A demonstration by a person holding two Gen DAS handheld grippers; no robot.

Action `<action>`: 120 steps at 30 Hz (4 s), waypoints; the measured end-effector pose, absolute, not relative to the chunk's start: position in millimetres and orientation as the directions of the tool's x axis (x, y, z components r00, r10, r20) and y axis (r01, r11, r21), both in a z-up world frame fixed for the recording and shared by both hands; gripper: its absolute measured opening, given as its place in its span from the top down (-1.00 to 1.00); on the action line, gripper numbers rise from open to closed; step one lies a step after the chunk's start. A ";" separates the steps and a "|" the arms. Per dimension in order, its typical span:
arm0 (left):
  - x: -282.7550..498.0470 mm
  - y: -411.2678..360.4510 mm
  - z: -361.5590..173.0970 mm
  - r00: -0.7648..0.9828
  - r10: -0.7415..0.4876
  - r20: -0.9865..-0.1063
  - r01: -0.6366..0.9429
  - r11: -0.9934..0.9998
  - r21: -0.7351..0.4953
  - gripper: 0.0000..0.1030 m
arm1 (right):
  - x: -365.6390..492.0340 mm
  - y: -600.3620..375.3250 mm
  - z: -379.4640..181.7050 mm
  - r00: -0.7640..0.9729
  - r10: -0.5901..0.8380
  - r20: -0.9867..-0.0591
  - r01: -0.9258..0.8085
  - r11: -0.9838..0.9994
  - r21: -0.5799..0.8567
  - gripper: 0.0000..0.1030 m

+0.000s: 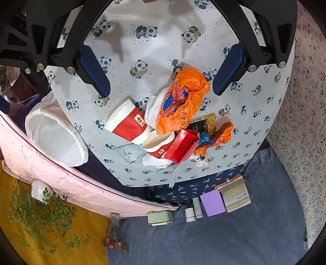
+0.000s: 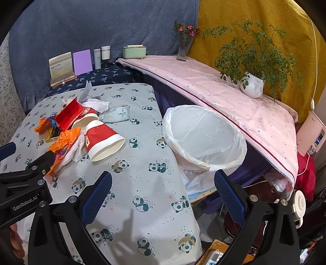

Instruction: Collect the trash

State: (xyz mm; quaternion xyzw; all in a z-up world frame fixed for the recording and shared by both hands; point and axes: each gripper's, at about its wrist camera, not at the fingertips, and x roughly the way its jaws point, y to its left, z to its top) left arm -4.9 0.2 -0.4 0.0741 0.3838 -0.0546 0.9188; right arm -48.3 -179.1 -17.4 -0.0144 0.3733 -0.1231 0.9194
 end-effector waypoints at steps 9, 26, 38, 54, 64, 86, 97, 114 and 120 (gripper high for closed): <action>-3.1 0.7 -3.2 0.695 -0.049 -0.718 0.162 0.983 0.090 -0.86 | -48.1 -181.2 -16.3 0.689 -0.244 -0.683 0.222 0.967 -0.122 -0.87; -2.4 -0.5 -5.2 0.689 -0.049 -0.723 0.168 0.981 0.094 -0.86 | -48.0 -189.7 -16.0 0.684 -0.265 -0.679 0.245 0.961 -0.128 -0.87; -2.6 -2.6 -5.4 0.688 -0.054 -0.724 0.175 0.980 0.094 -0.86 | -47.7 -190.4 -17.5 0.682 -0.267 -0.681 0.246 0.960 -0.130 -0.87; -1.9 -2.9 -4.8 0.689 -0.056 -0.723 0.178 0.980 0.094 -0.86 | -49.8 -192.3 -18.4 0.681 -0.271 -0.680 0.252 0.959 -0.130 -0.87; -2.6 -3.5 -4.9 0.688 -0.055 -0.724 0.177 0.980 0.094 -0.86 | -50.4 -193.2 -18.6 0.680 -0.272 -0.681 0.253 0.959 -0.130 -0.87; -3.6 -3.2 -2.9 0.689 -0.064 -0.722 0.182 0.979 0.087 -0.86 | -51.1 -198.2 -15.0 0.680 -0.290 -0.674 0.276 0.952 -0.132 -0.87; 6.5 0.0 -2.8 0.692 -0.071 -0.718 0.181 0.980 0.078 -0.86 | -45.0 -197.1 -12.4 0.679 -0.304 -0.669 0.289 0.947 -0.137 -0.87; 54.8 66.9 -52.8 0.641 -0.066 -0.764 0.166 0.985 0.055 -0.86 | -13.6 -174.0 -28.3 0.664 -0.295 -0.688 0.271 0.951 -0.146 -0.87; 78.5 85.2 -72.3 0.601 -0.082 -0.795 0.169 0.985 0.026 -0.86 | 9.9 -162.0 -38.1 0.658 -0.269 -0.703 0.252 0.959 -0.131 -0.87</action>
